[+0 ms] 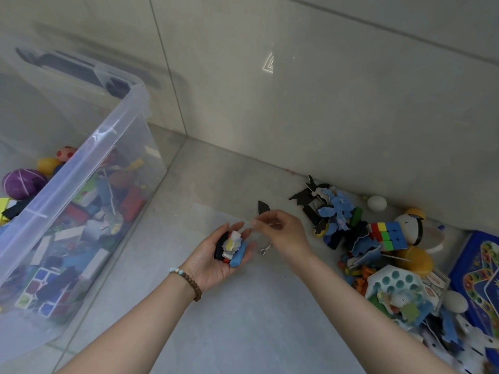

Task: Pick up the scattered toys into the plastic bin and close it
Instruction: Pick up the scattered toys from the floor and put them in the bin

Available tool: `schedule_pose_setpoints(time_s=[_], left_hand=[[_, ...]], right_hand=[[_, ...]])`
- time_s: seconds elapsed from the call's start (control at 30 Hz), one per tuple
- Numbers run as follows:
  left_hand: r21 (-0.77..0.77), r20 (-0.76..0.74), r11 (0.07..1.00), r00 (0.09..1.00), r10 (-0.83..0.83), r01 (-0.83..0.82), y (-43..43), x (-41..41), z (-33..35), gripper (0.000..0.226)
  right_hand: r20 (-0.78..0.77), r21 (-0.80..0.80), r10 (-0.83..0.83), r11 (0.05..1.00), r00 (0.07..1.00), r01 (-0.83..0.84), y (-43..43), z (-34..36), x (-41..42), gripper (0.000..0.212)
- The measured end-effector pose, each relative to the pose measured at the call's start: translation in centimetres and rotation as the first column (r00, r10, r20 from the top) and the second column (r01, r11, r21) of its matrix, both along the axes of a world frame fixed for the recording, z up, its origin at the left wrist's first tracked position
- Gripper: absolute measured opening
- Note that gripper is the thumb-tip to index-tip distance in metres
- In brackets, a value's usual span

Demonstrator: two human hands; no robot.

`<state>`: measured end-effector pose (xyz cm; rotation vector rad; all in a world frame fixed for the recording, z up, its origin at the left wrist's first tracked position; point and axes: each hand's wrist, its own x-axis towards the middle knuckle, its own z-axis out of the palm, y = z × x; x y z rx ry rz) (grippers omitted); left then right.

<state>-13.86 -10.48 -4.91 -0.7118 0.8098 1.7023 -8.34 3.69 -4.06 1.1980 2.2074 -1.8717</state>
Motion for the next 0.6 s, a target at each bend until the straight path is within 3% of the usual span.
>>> schedule_pose_setpoints(time_s=[0.07, 0.13, 0.23, 0.37, 0.5, 0.6], left_hand=[[-0.004, 0.001, 1.000, 1.000, 0.018, -0.018, 0.0, -0.1, 0.1, 0.028], [-0.018, -0.010, 1.000, 1.000, 0.021, -0.022, -0.1, -0.2, 0.1, 0.027], [-0.038, -0.023, 0.999, 1.000, 0.020, -0.021, -0.4, -0.3, -0.1, 0.025], [-0.054, -0.021, 0.998, 0.999, 0.031, -0.032, -0.7, -0.2, -0.4, 0.026], [-0.049, -0.025, 0.998, 0.999, 0.026, -0.027, -1.0, -0.2, -0.4, 0.029], [-0.034, -0.017, 0.999, 1.000, 0.025, -0.025, -1.1, -0.2, -0.4, 0.031]], right_hand=[[0.034, 0.158, -0.142, 0.978, 0.989, 0.135, 1.1, -1.2, -0.1, 0.017], [0.089, 0.208, -0.196, 0.962, 0.976, 0.175, 1.6, -2.3, -0.6, 0.030], [0.205, 0.308, -0.144, 0.948, 0.968, 0.076, 0.7, -3.6, -1.4, 0.040], [0.226, 0.447, -0.156, 0.894, 0.962, 0.040, -0.6, -4.1, -1.4, 0.032], [0.139, 0.402, -0.160, 0.911, 0.977, 0.092, -1.1, -4.0, -1.3, 0.021], [0.026, 0.230, -0.233, 0.948, 0.972, 0.221, -0.8, -2.6, -1.2, 0.013]])
